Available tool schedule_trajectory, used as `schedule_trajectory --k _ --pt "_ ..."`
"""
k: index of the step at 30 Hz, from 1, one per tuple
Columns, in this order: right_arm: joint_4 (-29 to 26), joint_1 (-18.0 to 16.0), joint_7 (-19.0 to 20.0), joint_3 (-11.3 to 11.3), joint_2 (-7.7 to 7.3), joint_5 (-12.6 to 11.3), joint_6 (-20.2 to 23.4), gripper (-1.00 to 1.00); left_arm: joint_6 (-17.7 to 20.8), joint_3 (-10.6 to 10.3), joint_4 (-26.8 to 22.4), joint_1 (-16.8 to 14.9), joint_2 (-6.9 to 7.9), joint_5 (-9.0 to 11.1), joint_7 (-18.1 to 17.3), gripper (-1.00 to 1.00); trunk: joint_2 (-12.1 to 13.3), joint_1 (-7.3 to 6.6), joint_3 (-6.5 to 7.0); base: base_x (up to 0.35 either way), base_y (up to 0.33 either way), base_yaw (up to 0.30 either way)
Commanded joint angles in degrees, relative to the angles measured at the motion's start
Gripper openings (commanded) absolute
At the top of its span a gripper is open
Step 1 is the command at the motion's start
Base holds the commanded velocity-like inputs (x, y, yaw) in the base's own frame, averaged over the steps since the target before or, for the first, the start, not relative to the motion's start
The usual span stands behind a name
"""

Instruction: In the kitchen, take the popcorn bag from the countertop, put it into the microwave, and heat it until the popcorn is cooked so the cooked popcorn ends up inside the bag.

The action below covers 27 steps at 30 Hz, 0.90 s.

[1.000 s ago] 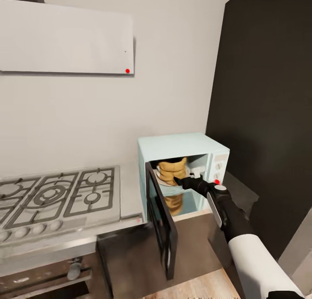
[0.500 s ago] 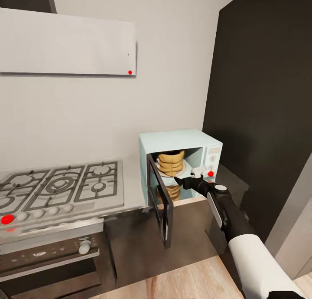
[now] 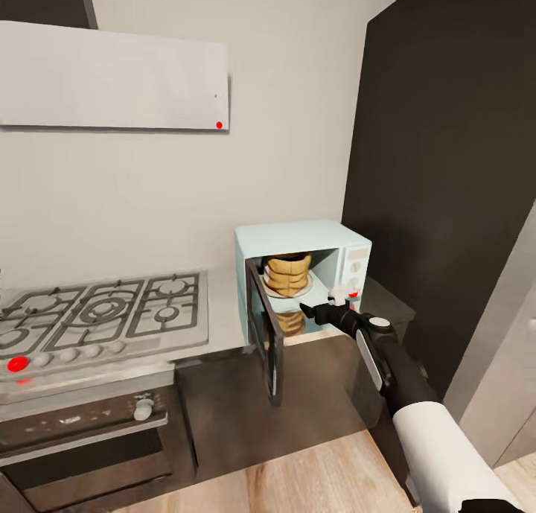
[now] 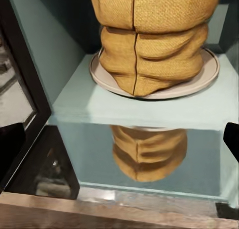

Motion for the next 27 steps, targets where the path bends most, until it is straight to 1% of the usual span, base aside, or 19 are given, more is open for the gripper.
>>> schedule_trajectory --k 1,8,13,17,20,22,23,25,26,27 --pt "-0.08 -0.03 0.27 -0.08 0.01 0.32 0.26 1.00 -0.05 0.33 -0.09 0.01 -0.01 -0.05 0.06 1.00 -0.05 -0.02 -0.06 -0.292 -0.111 0.000" --pt "-0.08 -0.03 0.19 -0.21 -0.07 0.24 0.27 1.00 -0.07 0.33 -0.09 0.00 -0.01 -0.06 0.06 1.00 -0.05 -0.02 -0.06 -0.299 -0.099 0.000" --pt "-0.01 -0.03 0.10 -0.23 -0.02 1.54 0.35 1.00 -0.11 0.33 -0.09 0.00 -0.01 -0.05 0.06 1.00 -0.05 -0.02 -0.06 -0.301 -0.096 0.000" --pt "0.35 -0.03 0.08 -0.23 -0.06 1.59 0.41 1.00 -0.06 0.33 -0.09 0.00 0.05 0.01 0.06 1.00 -0.05 -0.02 -0.06 -0.222 -0.062 0.000" --pt "7.87 -0.03 -0.58 -0.37 -2.09 1.60 0.42 1.00 -0.02 0.33 -0.09 0.00 0.07 0.03 0.06 1.00 -0.05 -0.02 -0.06 -0.025 -0.006 0.000" --pt "14.39 -0.03 -2.06 -0.32 -4.09 1.61 0.63 1.00 -0.02 0.31 -0.09 0.00 0.07 0.03 0.06 1.00 -0.05 -0.02 -0.06 -0.003 -0.001 0.000" --pt "16.97 -0.03 -2.49 -0.31 -4.62 1.61 0.69 1.00 -0.03 0.29 -0.09 0.00 0.07 0.03 0.06 1.00 -0.05 -0.02 -0.06 -0.002 0.000 0.000" --pt "26.32 -0.03 -3.97 -0.31 -6.12 1.63 0.36 1.00 -0.02 0.27 -0.09 0.01 0.03 0.03 0.06 1.00 -0.05 -0.02 -0.06 0.000 0.000 0.000" --pt "29.34 -0.03 -4.42 -0.32 -6.54 1.65 0.13 1.00 -0.02 0.26 -0.09 0.01 0.01 0.03 0.06 1.00 -0.05 -0.02 -0.06 0.000 0.000 0.000" --pt "33.81 -0.03 -4.89 -0.29 -7.20 1.71 -0.82 1.00 -0.03 0.25 -0.10 0.00 0.00 0.03 0.06 1.00 -0.05 -0.02 -0.06 0.000 0.000 0.000"
